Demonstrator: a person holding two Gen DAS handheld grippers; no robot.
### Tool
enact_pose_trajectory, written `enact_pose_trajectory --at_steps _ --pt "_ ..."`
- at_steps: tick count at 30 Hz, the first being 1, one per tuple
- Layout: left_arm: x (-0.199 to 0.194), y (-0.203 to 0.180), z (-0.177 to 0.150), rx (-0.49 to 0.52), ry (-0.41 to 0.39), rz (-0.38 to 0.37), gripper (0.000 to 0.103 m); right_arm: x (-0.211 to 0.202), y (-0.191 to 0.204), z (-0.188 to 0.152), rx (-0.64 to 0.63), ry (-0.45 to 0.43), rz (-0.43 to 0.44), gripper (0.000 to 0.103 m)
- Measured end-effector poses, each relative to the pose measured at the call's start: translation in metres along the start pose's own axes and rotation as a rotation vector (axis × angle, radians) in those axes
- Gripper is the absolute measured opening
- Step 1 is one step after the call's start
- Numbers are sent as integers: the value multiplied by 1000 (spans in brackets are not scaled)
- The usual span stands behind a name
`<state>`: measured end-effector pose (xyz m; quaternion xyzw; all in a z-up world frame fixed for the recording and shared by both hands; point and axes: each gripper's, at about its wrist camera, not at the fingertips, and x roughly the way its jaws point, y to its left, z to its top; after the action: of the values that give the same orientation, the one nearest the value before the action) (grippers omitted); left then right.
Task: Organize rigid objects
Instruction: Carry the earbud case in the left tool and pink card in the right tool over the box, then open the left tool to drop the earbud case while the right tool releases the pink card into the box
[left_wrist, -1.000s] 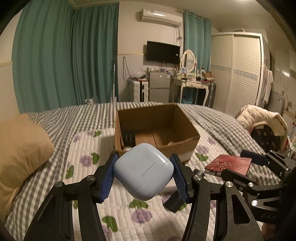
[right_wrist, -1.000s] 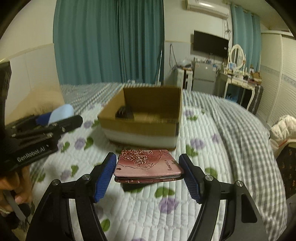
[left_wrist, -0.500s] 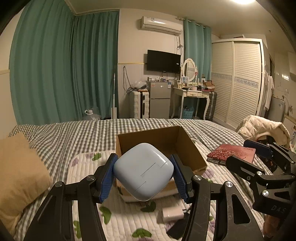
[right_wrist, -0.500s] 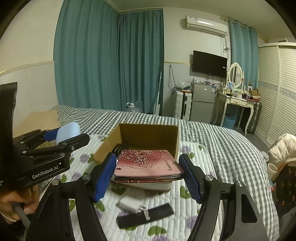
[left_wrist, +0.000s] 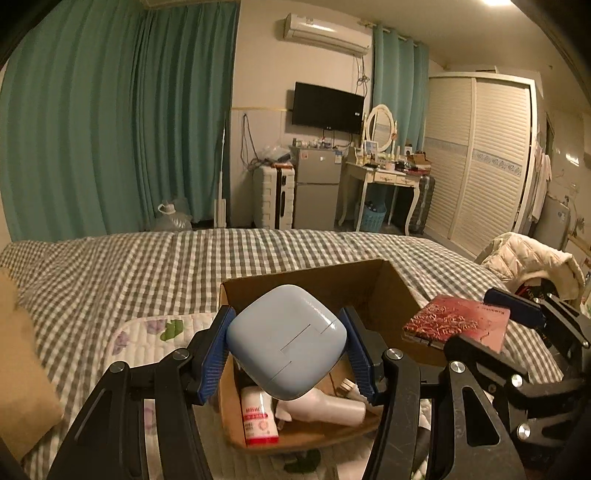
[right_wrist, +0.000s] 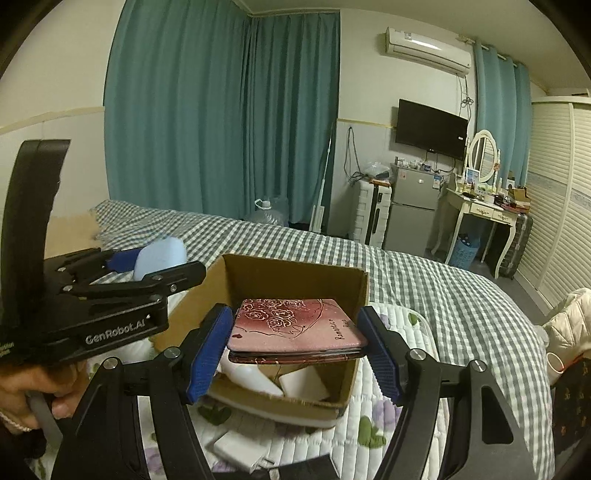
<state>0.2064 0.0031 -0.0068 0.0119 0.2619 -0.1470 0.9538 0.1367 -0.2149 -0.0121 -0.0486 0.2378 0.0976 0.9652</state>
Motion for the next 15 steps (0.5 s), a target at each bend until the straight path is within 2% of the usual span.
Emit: enact_pose_trajectory --at_steps 12,15 --pt "80 3 4 26 132 -19 58 79 -6 -12 -43 102 -2 70" --pt "98 5 2 15 183 -57 58 92 -4 -15 -78 122 -16 70"
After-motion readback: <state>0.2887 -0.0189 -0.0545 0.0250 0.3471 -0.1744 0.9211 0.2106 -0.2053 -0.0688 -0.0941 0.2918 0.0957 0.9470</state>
